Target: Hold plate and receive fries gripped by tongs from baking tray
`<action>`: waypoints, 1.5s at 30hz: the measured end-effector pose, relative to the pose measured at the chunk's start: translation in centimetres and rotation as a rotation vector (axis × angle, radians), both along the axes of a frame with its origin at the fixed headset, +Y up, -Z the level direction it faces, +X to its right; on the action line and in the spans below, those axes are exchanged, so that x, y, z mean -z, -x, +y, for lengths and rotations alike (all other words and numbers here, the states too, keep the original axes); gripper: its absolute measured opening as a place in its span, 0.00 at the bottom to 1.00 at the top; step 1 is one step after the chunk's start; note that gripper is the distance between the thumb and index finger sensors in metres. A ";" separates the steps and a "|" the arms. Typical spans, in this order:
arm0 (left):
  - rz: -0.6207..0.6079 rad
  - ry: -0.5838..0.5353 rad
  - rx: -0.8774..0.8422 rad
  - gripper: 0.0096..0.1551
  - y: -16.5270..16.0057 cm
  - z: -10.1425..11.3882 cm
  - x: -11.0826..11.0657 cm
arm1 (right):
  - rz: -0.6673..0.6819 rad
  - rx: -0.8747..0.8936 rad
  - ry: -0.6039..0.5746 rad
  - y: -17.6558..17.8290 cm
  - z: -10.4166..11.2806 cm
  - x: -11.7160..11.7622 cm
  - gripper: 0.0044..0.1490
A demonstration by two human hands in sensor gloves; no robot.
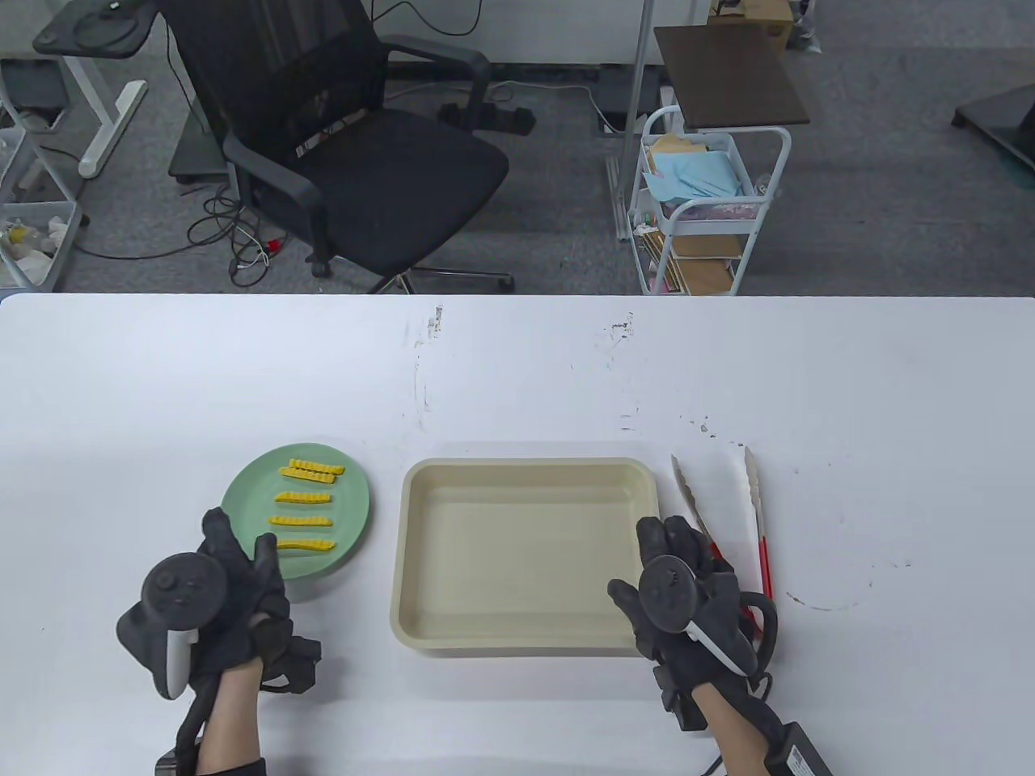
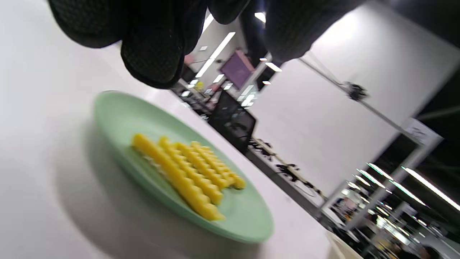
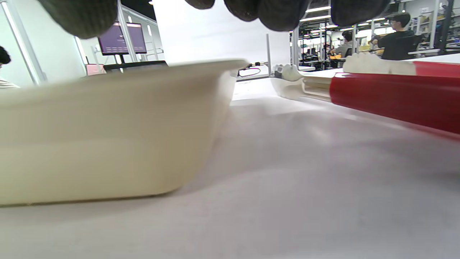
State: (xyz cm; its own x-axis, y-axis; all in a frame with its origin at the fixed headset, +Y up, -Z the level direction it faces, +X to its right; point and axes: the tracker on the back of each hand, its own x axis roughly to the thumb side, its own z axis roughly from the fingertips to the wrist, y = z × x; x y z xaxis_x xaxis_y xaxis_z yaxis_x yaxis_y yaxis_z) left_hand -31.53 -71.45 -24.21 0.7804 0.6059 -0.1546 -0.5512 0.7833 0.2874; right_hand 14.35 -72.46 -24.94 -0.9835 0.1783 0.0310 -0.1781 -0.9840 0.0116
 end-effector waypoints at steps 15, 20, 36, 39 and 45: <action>-0.698 0.097 0.226 0.49 -11.9 -2.2 -0.2 | 0.062 -0.098 -0.017 1.8 -0.9 -0.3 0.53; -0.700 0.150 0.311 0.49 -12.9 -2.9 0.1 | 0.062 -0.124 0.010 1.9 -1.3 -0.2 0.54; -0.637 0.134 0.279 0.50 -11.7 -2.7 0.1 | 0.058 -0.135 0.068 2.1 -2.0 0.1 0.54; -0.644 0.142 0.272 0.51 -11.7 -2.8 0.2 | 0.056 -0.133 0.072 2.0 -2.0 0.1 0.54; -0.646 0.151 0.271 0.53 -11.7 -2.8 0.1 | 0.053 -0.128 0.084 2.0 -2.1 0.2 0.53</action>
State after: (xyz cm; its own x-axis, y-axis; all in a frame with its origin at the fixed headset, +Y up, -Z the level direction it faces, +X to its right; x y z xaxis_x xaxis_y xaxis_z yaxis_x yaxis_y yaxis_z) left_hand -19.80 -74.22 -24.35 0.8644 0.3861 0.3220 -0.3550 0.9223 -0.1529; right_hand 12.37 -74.57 -25.12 -0.9957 0.0560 0.0734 -0.0484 -0.9937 0.1009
